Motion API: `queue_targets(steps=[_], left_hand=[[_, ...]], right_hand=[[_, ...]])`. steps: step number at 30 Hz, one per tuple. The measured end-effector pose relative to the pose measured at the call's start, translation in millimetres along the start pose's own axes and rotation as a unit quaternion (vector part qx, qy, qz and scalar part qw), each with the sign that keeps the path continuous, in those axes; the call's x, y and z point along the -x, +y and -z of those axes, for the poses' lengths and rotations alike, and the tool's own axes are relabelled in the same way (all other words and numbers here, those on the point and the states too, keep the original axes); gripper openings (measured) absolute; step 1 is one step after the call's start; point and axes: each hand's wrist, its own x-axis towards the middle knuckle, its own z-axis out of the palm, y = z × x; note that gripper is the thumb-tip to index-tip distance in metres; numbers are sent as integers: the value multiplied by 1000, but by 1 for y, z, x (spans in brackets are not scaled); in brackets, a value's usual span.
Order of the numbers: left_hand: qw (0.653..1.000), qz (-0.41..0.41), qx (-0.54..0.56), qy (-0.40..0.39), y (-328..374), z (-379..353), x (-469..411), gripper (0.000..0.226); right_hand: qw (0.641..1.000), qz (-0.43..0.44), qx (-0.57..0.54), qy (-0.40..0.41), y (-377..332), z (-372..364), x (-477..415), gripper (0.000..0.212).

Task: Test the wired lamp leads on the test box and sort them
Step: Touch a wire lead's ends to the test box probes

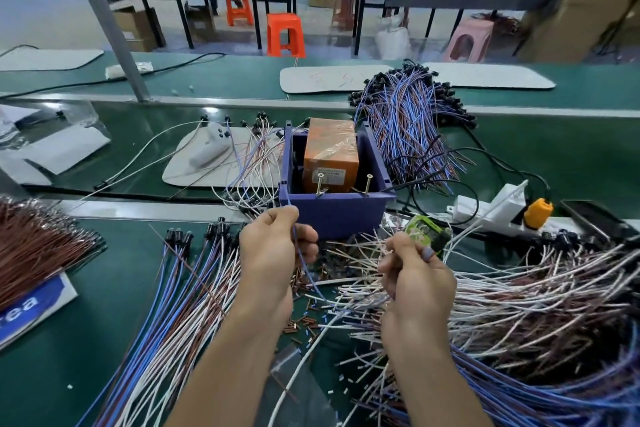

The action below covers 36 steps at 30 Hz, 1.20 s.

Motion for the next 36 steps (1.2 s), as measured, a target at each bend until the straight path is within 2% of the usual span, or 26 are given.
queue_targets(steps=[3,7,17,27,36], left_hand=[[998,-17,-35,43,-6,-10,-5,20],[995,-37,-59,75,-14,-16,-8,21],[994,-42,-80,63,-13,-19,-10,17],[994,-52,-92,40,-10,-18,-8,18],[993,-51,-94,43,-8,-20,-6,17]], right_hand=[[1000,-8,-13,22,-2,-8,-6,23],[1000,-16,-12,9,-3,-14,-11,18],[1000,-25,-8,-7,-1,-15,-14,31],[999,-33,35,3,2,-15,-20,20],[996,-10,85,-27,6,-21,-22,39]])
